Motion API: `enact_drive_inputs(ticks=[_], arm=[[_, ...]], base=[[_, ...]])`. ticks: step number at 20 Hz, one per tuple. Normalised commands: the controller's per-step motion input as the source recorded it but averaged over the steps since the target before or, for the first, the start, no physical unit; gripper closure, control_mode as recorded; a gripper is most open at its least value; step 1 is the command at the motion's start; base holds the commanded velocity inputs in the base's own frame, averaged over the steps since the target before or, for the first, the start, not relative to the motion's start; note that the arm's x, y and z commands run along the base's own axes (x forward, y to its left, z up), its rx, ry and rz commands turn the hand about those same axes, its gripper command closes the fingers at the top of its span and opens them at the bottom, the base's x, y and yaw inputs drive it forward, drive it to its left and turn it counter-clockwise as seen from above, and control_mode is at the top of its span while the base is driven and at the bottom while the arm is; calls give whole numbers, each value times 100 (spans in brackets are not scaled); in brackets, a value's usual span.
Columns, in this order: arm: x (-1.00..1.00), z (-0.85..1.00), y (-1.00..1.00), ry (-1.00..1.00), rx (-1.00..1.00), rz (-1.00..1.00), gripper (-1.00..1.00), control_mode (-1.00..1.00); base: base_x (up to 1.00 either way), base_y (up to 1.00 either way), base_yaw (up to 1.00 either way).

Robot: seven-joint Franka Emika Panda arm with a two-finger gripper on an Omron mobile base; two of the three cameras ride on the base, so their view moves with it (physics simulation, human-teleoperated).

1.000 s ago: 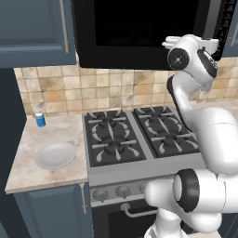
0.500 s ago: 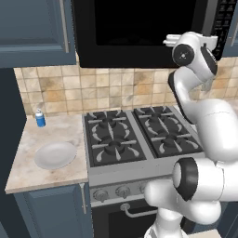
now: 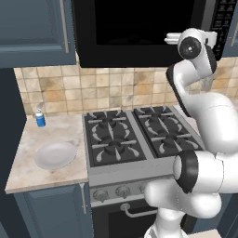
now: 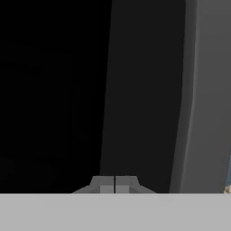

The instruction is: Pick the mushroom from the counter and place it in the microwave. Then turn on the microwave.

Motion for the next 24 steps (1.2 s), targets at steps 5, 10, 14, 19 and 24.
enact_drive_inputs(ticks=[5,10,14,19,24], arm=[[12,10,-6,10,2,7,100,-100],[18,5,-11,10,3,7,100,-100],[20,0,-7,7,3,7,100,-100],[28,0,-5,4,3,8,100,-100],[32,0,-4,2,2,8,100,-100]], base=[[0,0,0],[0,0,0],[0,0,0],[0,0,0],[0,0,0]])
